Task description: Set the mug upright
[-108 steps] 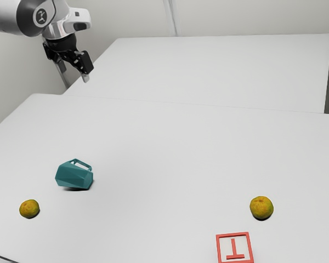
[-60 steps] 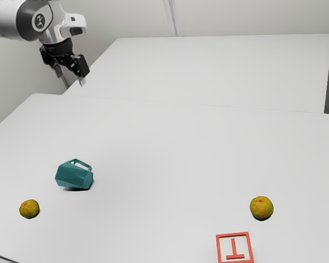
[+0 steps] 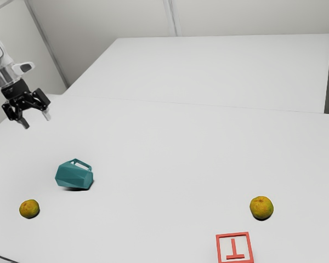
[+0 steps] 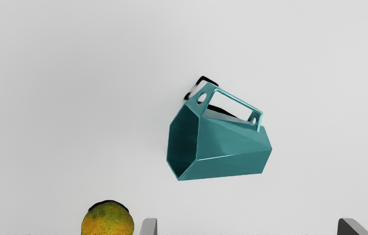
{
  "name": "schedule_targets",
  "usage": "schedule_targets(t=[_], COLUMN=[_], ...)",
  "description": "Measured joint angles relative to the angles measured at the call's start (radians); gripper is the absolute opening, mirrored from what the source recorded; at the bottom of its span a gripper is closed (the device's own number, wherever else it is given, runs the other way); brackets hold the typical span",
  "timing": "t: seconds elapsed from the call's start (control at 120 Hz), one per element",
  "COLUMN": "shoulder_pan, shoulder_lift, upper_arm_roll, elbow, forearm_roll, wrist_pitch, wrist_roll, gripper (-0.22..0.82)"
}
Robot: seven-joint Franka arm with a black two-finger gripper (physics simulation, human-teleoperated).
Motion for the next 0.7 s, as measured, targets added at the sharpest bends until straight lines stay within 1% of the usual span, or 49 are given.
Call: schedule_targets(t=[0.083, 0.25, 0.383, 0.7], shoulder_pan=[0.038, 0.079, 0.086, 0.086], shoulder_lift=[0.052, 0.156, 0.223, 0.332], upper_arm_roll=[0.002, 0.008, 0.036, 0.044], elbow=[0.005, 0.032, 0.036, 0.038], forearm_roll=[-0.03, -0.102, -0.161, -0.249], wrist_pitch=[-0.021, -0.044, -0.053, -0.053], wrist_roll=[0.011, 0.038, 0.059, 0.093], gripper=[0.6, 0.6, 0.6, 0.6])
